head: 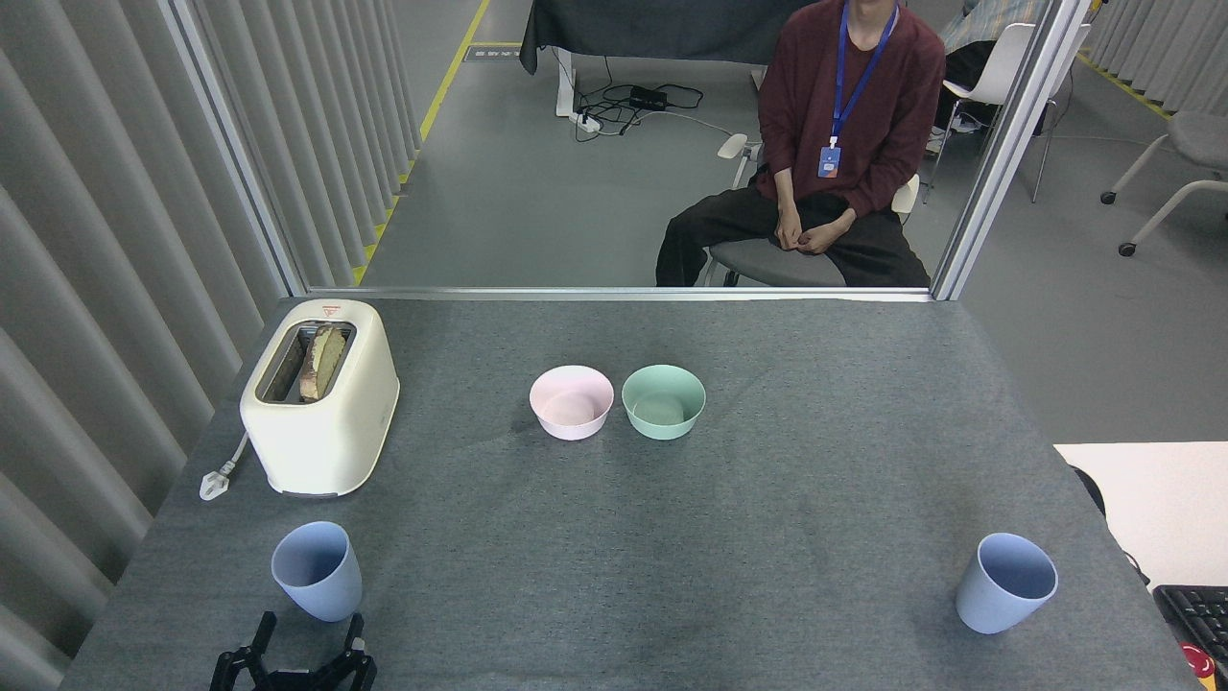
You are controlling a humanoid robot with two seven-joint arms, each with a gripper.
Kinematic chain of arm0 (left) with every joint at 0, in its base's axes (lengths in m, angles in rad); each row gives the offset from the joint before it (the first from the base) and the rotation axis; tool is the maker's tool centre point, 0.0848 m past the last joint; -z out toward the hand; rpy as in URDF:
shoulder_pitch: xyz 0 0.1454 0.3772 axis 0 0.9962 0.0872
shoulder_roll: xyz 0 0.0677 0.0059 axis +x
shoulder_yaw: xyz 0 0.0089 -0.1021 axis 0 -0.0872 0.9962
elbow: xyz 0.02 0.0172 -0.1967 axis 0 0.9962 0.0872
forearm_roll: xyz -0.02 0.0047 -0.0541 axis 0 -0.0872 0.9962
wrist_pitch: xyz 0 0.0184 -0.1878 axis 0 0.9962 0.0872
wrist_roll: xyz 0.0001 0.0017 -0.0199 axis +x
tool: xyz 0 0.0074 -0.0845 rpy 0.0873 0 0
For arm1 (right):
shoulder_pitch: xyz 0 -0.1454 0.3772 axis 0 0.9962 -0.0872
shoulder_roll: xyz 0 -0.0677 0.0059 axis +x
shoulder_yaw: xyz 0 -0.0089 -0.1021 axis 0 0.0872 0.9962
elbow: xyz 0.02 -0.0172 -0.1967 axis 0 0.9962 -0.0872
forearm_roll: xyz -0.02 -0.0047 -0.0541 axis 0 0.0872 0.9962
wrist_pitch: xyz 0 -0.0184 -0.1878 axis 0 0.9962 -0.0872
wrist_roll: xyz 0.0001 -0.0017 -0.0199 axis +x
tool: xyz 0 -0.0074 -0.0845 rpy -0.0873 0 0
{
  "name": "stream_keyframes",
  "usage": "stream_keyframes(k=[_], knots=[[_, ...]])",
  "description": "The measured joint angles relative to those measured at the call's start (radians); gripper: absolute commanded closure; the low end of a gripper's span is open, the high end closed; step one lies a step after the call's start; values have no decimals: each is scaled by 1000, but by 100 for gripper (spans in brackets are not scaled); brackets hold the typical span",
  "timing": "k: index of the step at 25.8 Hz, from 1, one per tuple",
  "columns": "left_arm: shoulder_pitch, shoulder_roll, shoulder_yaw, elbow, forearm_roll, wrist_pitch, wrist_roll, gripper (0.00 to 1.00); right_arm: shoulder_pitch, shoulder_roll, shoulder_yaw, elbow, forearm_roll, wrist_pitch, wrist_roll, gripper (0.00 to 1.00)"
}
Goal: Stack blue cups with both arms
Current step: 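Reach the left gripper to the blue cup nearest it and grasp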
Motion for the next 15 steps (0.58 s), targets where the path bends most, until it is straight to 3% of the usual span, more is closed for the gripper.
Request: stream_keyframes(k=[15], knots=[[-129,1,0,111,6,0,-2,0,0,-1,1,0,7,-1,2,0]])
